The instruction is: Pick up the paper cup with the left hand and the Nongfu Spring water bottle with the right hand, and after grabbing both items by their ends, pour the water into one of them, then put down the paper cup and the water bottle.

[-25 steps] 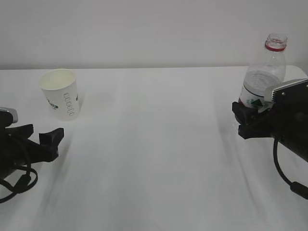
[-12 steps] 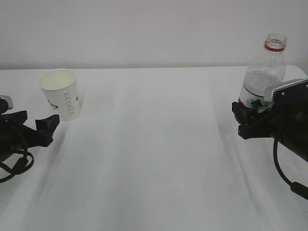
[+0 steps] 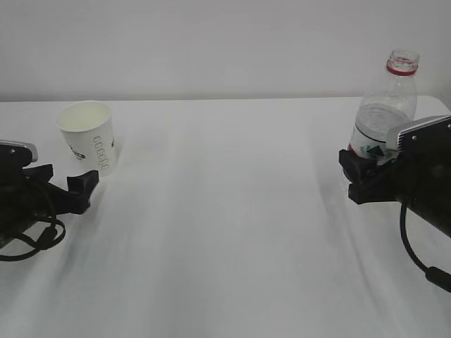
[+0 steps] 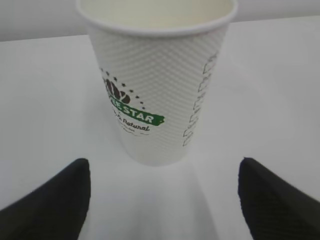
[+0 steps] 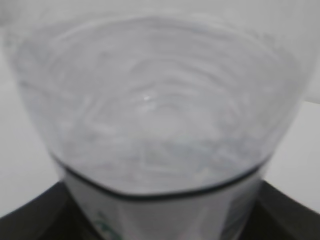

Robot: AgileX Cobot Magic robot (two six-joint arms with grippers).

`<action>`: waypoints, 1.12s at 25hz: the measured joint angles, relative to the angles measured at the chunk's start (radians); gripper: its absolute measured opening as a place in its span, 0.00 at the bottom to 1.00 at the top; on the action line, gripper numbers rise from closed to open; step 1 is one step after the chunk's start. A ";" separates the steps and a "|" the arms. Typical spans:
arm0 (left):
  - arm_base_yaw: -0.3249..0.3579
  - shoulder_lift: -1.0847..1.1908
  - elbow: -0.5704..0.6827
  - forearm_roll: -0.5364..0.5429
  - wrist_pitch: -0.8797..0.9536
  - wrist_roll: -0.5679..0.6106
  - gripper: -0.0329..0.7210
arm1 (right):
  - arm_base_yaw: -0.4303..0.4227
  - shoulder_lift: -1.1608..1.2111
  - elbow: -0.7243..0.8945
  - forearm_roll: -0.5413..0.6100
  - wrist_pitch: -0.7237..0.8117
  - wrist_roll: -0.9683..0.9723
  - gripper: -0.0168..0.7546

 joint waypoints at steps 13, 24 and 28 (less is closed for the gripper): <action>0.000 0.030 -0.111 0.004 0.012 0.000 0.96 | 0.000 0.000 0.000 0.000 0.000 0.000 0.71; 0.000 0.058 -0.171 0.014 0.075 0.000 0.96 | 0.000 0.000 0.000 -0.002 0.000 0.000 0.71; 0.000 0.089 -0.192 0.016 0.068 0.000 0.96 | 0.000 0.000 0.000 -0.002 0.000 0.000 0.71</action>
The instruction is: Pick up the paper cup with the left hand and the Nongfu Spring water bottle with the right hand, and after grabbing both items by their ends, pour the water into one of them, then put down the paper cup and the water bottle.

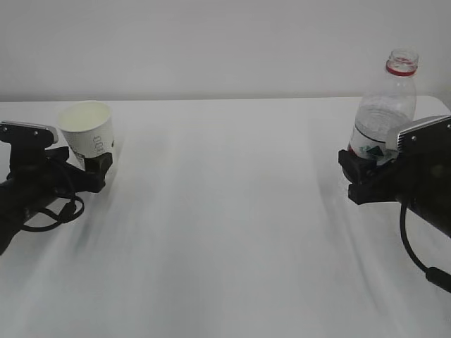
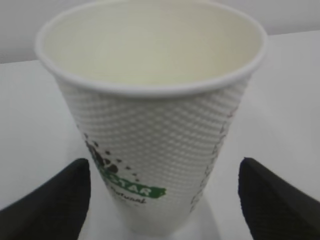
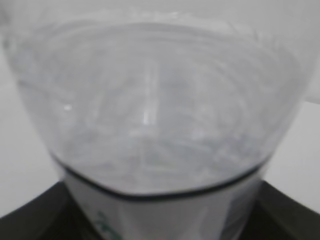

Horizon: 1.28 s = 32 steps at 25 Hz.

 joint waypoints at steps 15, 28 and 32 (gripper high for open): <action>0.000 0.076 -0.089 0.026 -0.001 -0.014 0.96 | 0.000 0.000 0.000 -0.004 0.000 0.000 0.71; 0.000 0.093 -0.168 0.026 0.041 -0.015 0.96 | 0.000 0.000 0.000 -0.023 0.000 0.000 0.71; 0.000 0.127 -0.204 0.026 0.052 -0.015 0.96 | 0.000 0.000 0.000 -0.024 0.000 0.000 0.71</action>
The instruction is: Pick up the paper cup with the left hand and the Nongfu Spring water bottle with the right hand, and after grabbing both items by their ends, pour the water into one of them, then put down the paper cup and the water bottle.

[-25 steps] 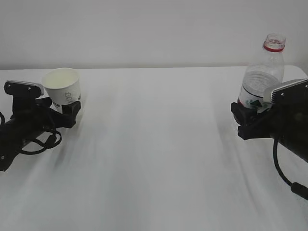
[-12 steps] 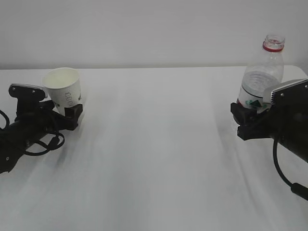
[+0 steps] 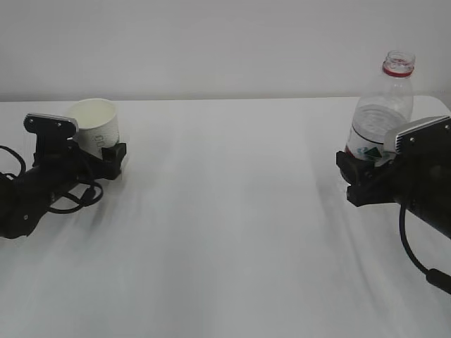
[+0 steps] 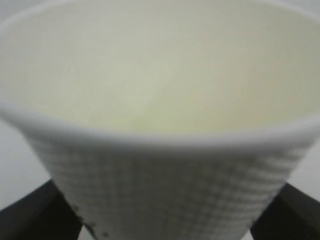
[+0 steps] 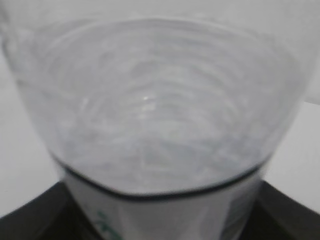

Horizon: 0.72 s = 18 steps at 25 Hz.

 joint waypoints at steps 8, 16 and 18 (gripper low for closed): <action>0.000 0.028 -0.038 0.000 0.001 0.000 0.95 | 0.000 0.000 0.000 0.000 0.000 0.000 0.71; 0.000 0.028 -0.038 0.017 0.001 0.000 0.81 | 0.000 0.000 0.000 0.000 0.000 0.000 0.71; 0.001 0.028 -0.038 0.030 0.001 0.000 0.81 | 0.000 0.000 0.000 -0.002 0.000 0.000 0.71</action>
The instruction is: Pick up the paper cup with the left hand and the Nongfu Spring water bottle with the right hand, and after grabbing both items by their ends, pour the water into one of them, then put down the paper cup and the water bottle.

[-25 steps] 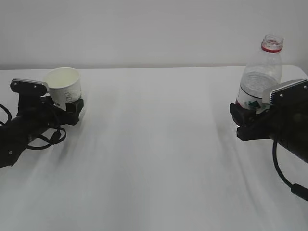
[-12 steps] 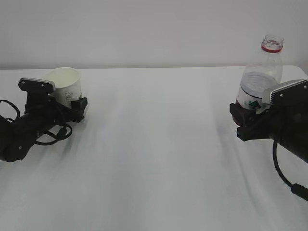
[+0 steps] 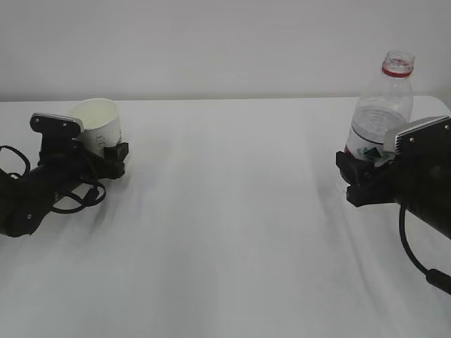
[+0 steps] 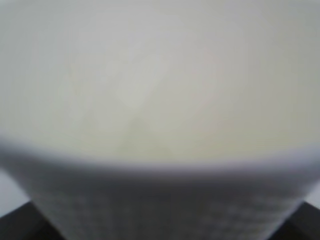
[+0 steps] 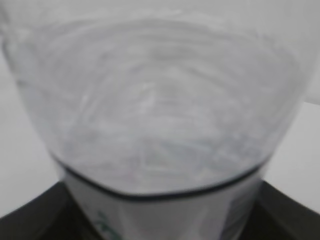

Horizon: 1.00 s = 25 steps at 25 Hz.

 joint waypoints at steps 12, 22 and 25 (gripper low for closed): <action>0.000 -0.156 0.205 0.077 -0.098 -0.002 0.81 | 0.000 0.000 0.000 0.000 0.000 -0.001 0.71; 0.000 -0.205 0.306 0.285 -0.113 -0.112 0.81 | 0.000 0.000 0.000 -0.038 0.000 -0.002 0.71; 0.000 -0.205 0.318 0.385 -0.113 -0.153 0.81 | 0.000 0.000 0.000 -0.060 0.000 -0.002 0.71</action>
